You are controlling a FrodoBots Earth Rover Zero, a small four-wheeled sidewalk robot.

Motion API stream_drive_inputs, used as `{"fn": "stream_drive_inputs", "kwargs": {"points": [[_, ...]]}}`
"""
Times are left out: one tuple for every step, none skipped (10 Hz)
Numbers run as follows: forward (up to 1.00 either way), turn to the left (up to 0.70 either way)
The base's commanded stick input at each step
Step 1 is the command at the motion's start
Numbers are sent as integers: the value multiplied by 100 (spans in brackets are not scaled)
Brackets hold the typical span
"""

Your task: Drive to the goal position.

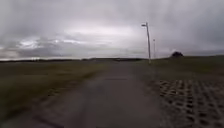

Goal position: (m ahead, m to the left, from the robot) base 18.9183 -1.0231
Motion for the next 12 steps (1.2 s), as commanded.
{"fn": "stream_drive_inputs", "kwargs": {"points": [[100,0],[100,0],[100,0],[100,0],[100,0],[100,0],[100,0],[100,0],[100,0],[100,0],[100,-24],[100,-5]]}}
